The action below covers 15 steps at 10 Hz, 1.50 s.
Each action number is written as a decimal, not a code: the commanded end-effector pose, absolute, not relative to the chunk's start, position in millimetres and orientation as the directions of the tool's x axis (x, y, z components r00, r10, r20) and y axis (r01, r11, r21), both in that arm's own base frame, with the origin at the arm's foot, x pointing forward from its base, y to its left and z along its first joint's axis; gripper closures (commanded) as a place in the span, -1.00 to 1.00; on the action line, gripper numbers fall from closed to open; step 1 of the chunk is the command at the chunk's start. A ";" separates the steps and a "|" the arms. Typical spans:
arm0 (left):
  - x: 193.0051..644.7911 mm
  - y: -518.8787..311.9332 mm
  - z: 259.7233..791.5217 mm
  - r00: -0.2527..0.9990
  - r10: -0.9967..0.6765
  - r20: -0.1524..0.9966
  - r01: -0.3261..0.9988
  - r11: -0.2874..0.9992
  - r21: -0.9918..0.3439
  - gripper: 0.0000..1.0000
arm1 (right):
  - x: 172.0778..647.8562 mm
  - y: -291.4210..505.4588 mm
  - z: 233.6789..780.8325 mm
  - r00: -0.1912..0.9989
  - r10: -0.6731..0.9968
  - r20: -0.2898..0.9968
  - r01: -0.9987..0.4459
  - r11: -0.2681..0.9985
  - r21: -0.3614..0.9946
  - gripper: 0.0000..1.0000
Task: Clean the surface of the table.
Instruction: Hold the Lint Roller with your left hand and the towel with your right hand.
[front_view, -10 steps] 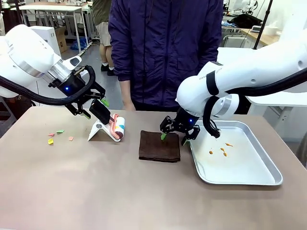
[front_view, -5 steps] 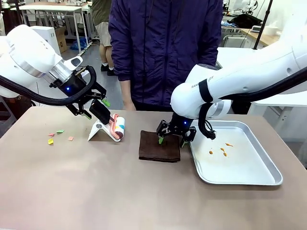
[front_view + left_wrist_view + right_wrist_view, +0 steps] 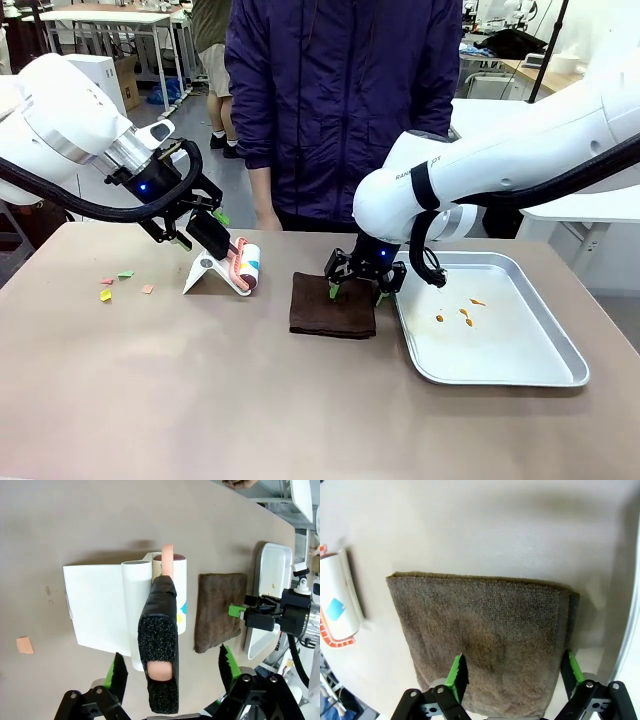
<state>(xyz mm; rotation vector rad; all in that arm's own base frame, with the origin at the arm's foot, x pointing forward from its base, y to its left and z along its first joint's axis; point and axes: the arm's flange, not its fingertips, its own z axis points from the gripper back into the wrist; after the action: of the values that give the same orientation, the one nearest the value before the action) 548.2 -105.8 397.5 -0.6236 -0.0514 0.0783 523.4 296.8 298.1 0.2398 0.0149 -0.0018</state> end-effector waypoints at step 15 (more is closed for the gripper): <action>545.1 -104.0 414.6 0.989 0.120 0.081 -0.032 0.725 -0.689 1.00 | 523.8 284.3 299.6 0.994 0.099 -0.053 -0.062 0.875 0.480 1.00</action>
<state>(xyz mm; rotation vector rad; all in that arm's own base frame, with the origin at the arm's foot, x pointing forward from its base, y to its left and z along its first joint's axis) 549.0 -107.8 411.2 -0.6835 -0.0981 0.0942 527.3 298.9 301.5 0.3696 0.0552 0.0598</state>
